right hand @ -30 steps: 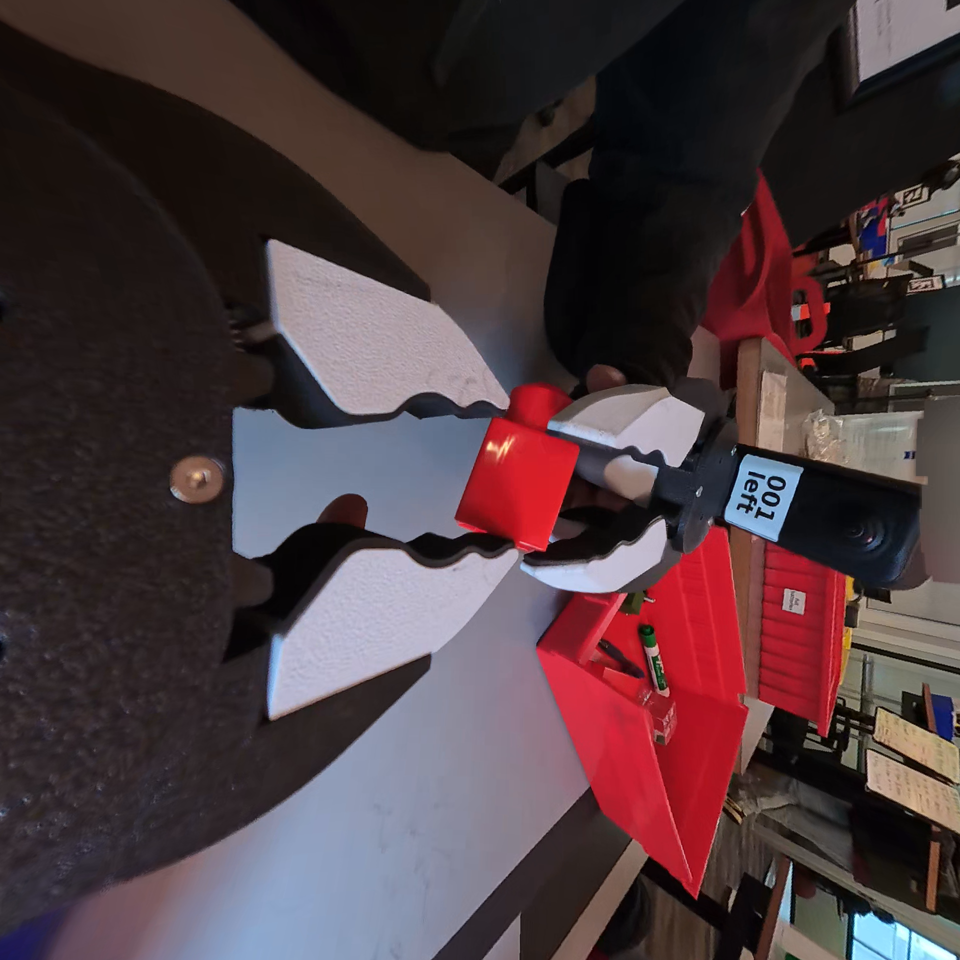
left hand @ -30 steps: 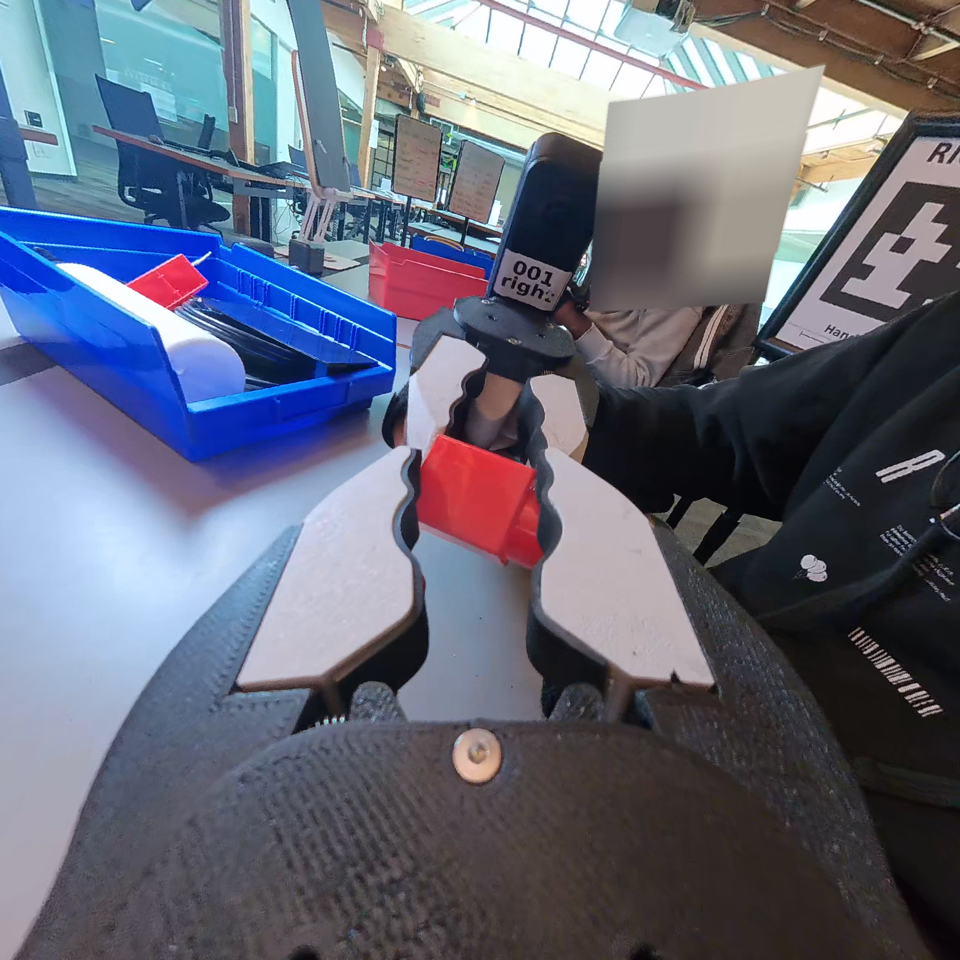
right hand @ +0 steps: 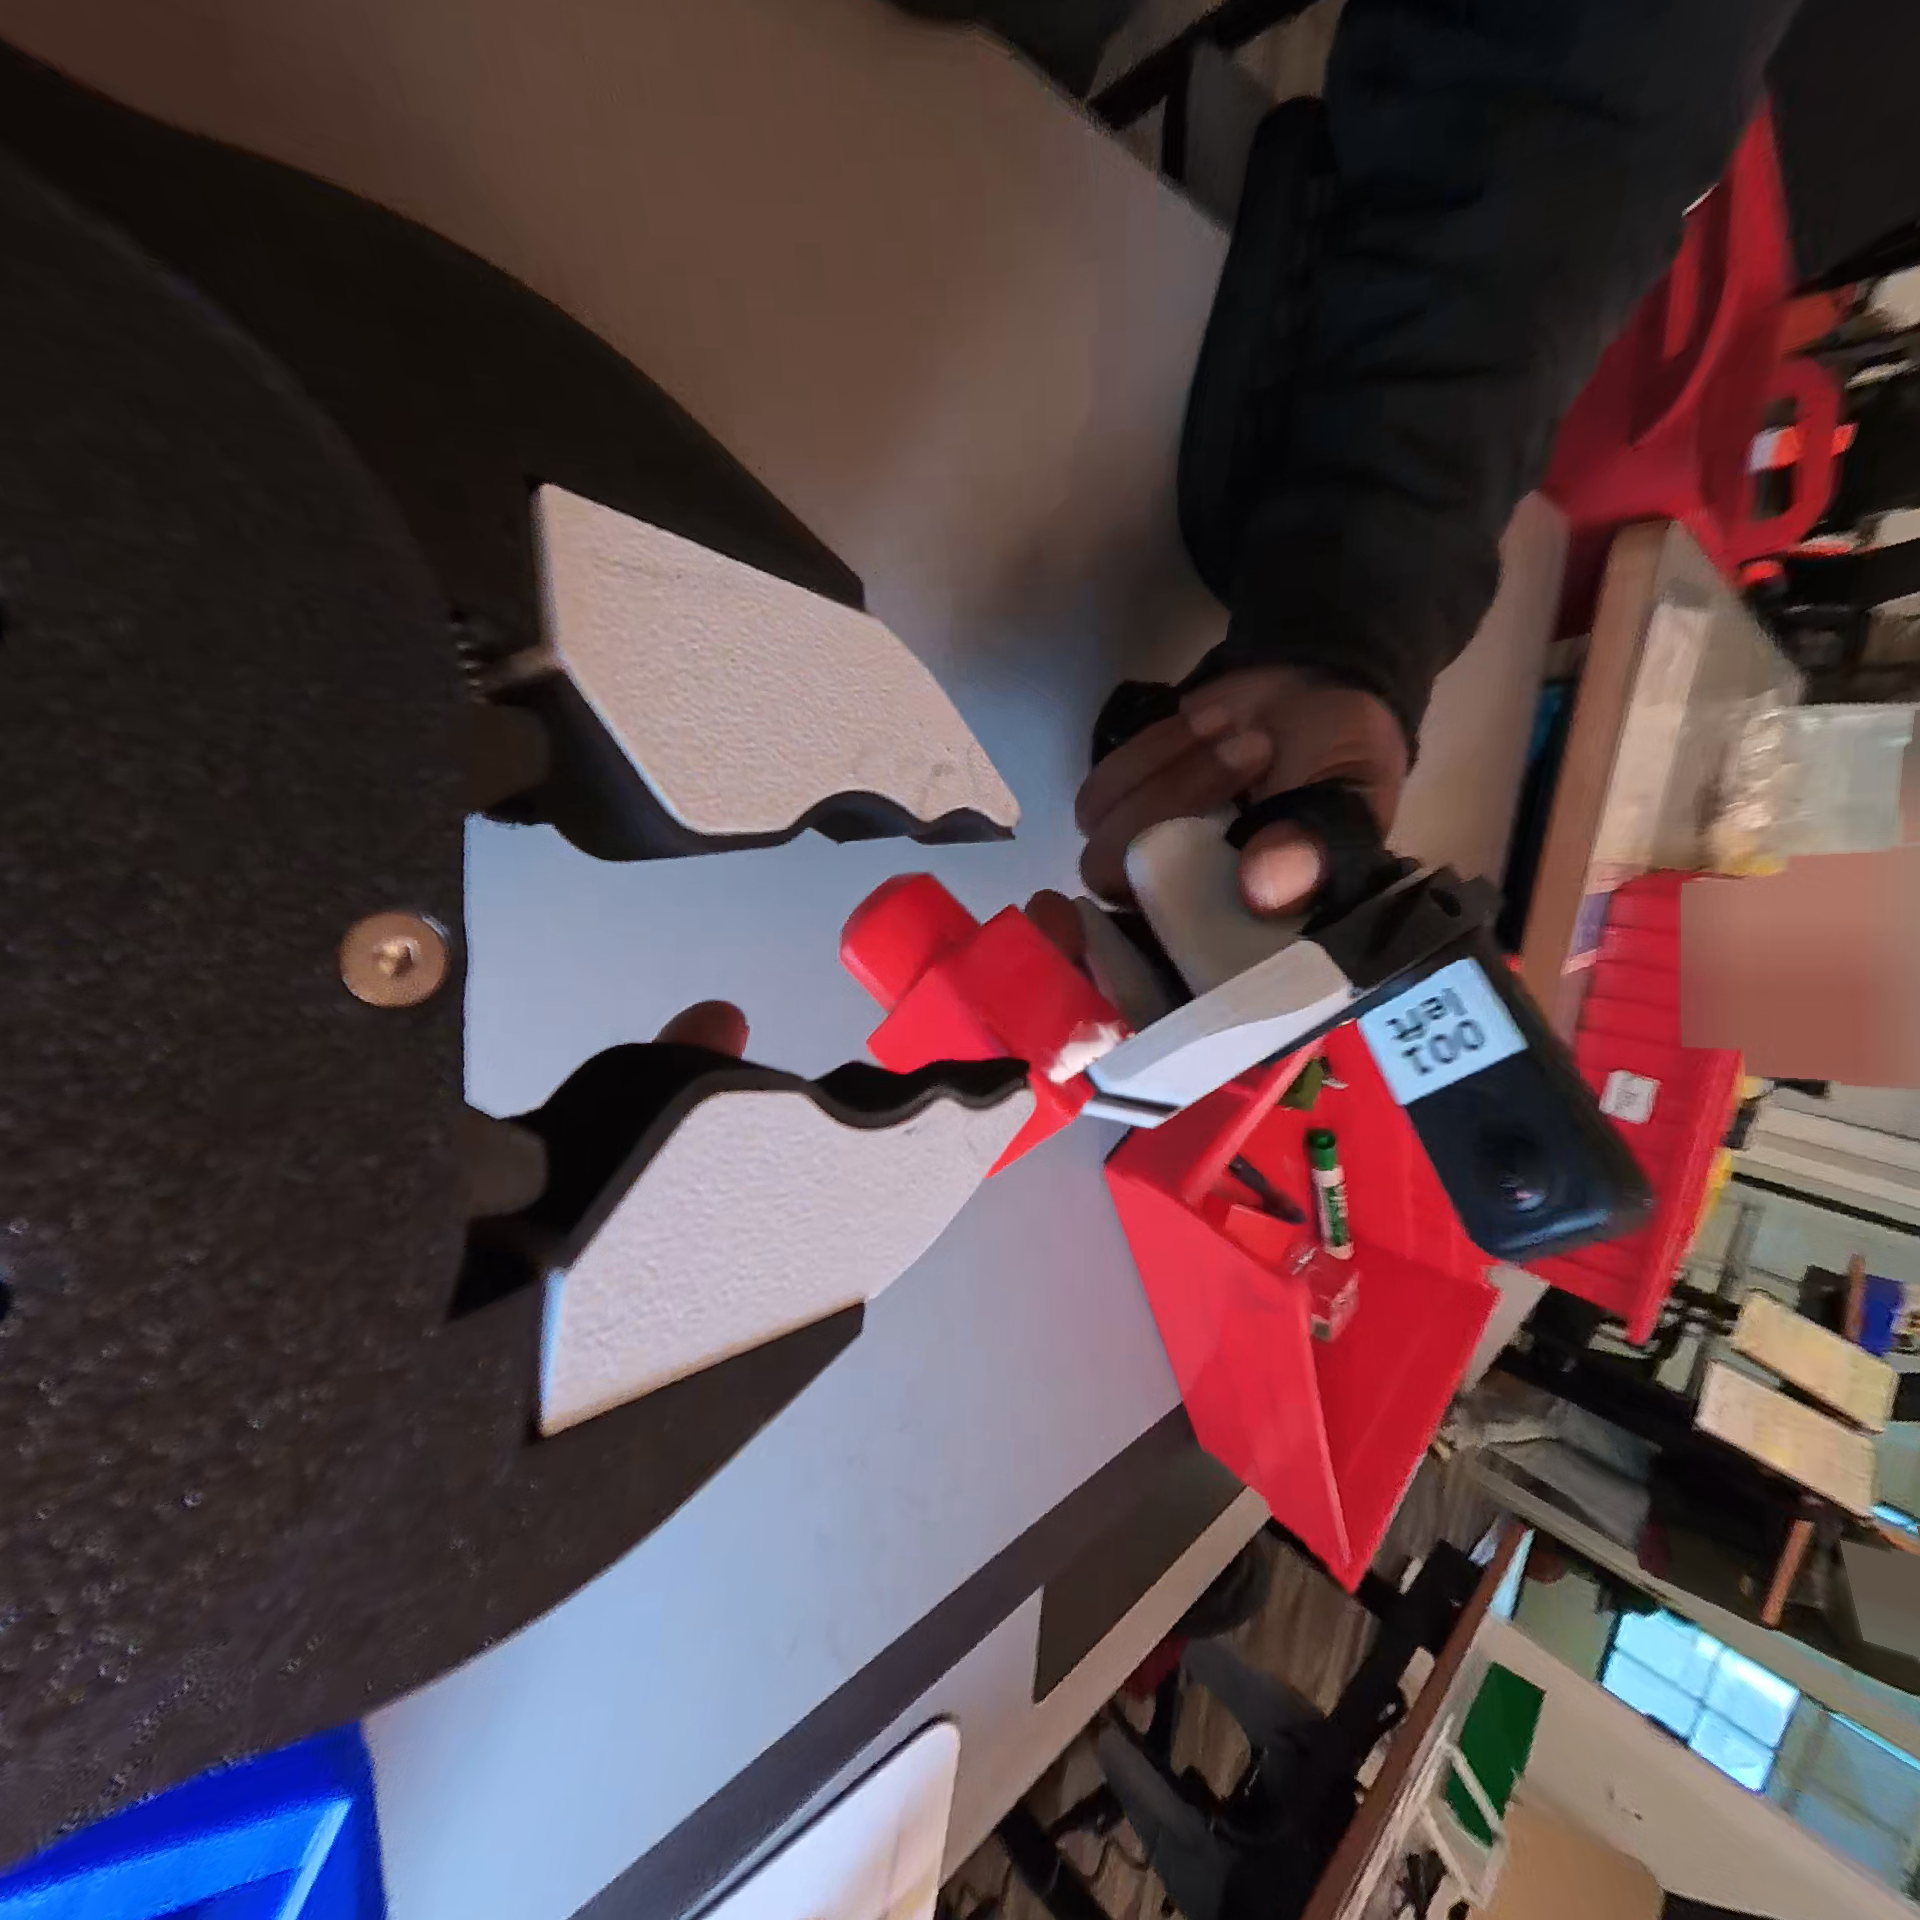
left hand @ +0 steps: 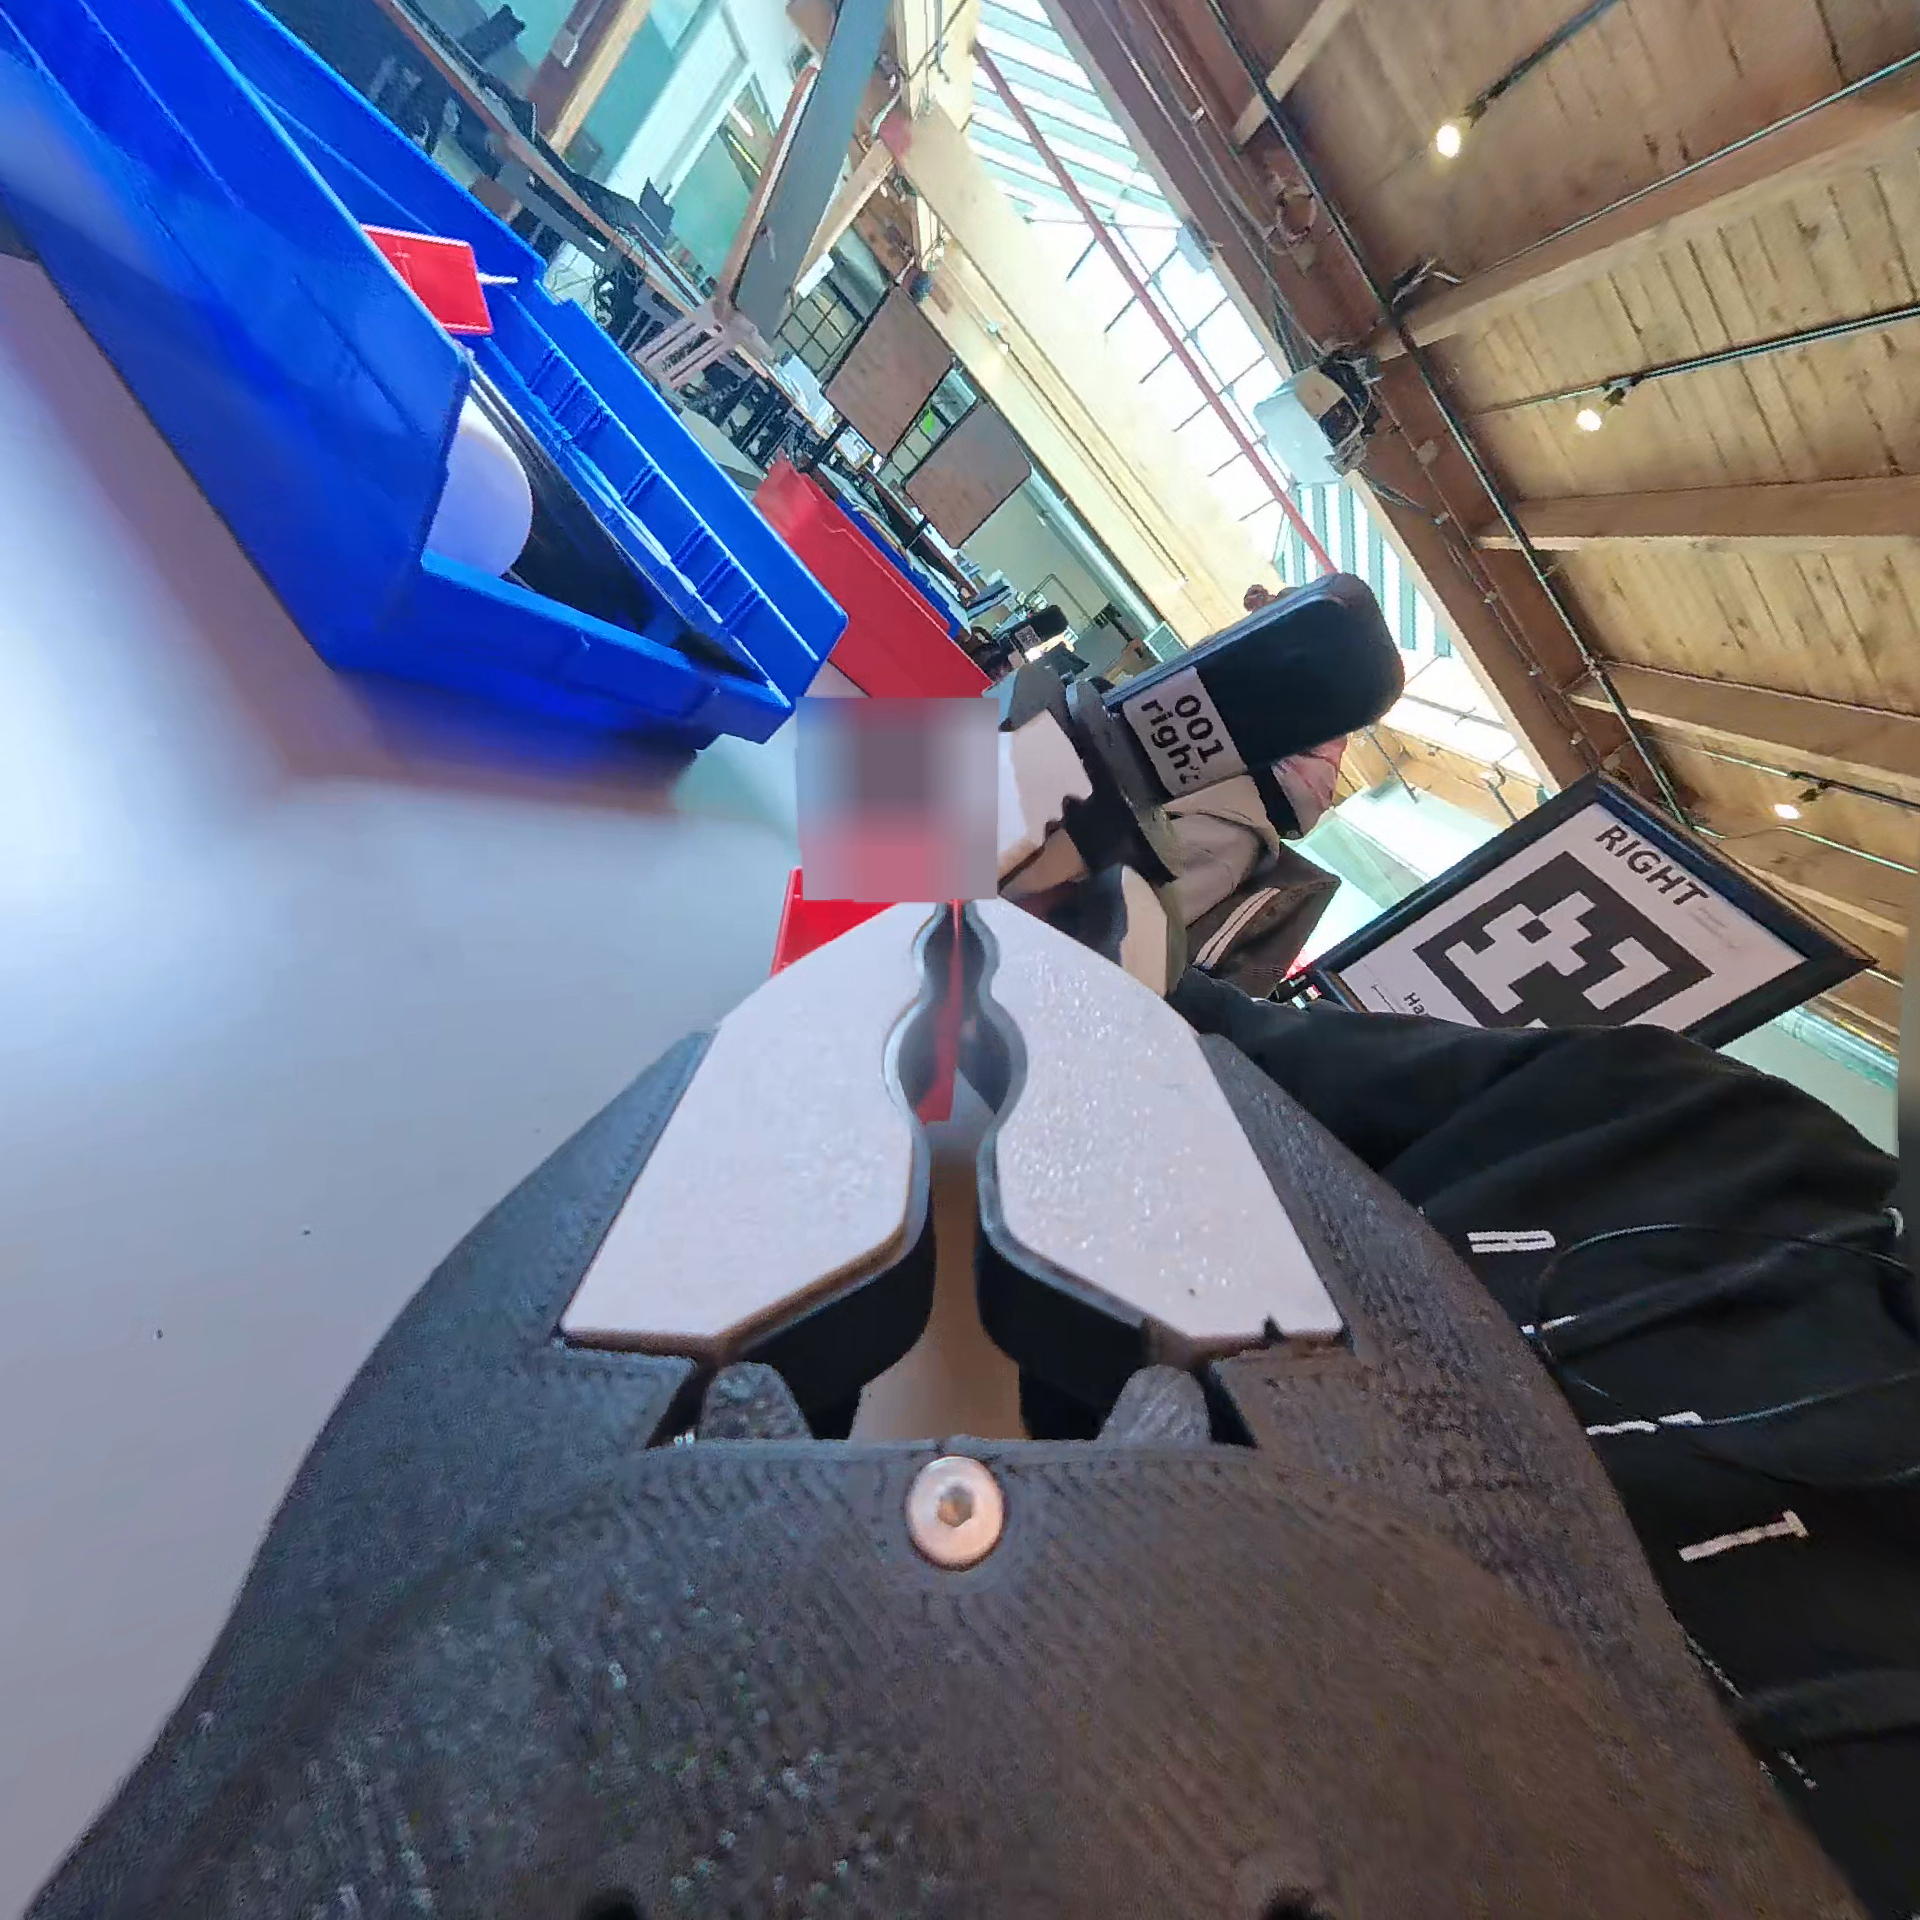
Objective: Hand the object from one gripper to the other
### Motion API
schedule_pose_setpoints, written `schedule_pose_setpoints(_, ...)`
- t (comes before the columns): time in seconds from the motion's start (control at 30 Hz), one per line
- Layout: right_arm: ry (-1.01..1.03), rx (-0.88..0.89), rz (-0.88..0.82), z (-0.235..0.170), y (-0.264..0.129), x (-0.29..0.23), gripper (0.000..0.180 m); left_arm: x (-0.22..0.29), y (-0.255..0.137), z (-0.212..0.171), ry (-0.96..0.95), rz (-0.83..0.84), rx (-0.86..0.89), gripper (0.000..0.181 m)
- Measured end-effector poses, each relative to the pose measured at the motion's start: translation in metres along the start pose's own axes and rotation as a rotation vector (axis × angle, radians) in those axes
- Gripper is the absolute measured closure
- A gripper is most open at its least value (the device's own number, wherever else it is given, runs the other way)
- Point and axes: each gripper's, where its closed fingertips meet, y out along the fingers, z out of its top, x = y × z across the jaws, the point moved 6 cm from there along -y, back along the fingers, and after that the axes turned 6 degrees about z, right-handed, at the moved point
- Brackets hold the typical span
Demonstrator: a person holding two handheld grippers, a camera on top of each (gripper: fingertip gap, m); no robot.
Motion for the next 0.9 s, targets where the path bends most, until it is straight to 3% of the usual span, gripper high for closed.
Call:
schedule_pose_setpoints(0.27, 0.040, -0.035, -0.120, -0.006, 0.001, 0.012, 0.133, 0.003, -0.004, 0.008, 0.038, 0.012, 0.075, 0.181)
schedule_pose_setpoints(0.4, 0.305, 0.003, -0.059, -0.012, 0.021, 0.009, 0.119, 0.009, -0.002, 0.005, 0.073, -0.022, 0.082, 0.181)
schedule_pose_setpoints(0.47, 0.404, 0.037, -0.025, -0.013, 0.022, 0.011, 0.135, 0.012, -0.002, 0.005, 0.117, -0.032, 0.079, 0.180)
schedule_pose_setpoints(0.53, 0.420, 0.067, 0.004, -0.009, 0.015, 0.014, 0.138, 0.015, -0.004, 0.007, 0.150, -0.028, 0.083, 0.180)
schedule_pose_setpoints(0.6, 0.363, 0.028, -0.045, -0.009, 0.009, 0.018, 0.139, 0.016, -0.005, 0.009, 0.236, 0.012, 0.067, 0.179)
schedule_pose_setpoints(0.8, -0.089, -0.262, -0.265, -0.019, 0.002, 0.021, 0.139, 0.016, -0.011, 0.009, 0.564, 0.189, -0.048, 0.136)
schedule_pose_setpoints(0.9, -0.272, -0.398, -0.292, -0.029, 0.011, 0.014, 0.139, 0.009, -0.001, -0.005, 0.637, 0.272, -0.156, 0.126)
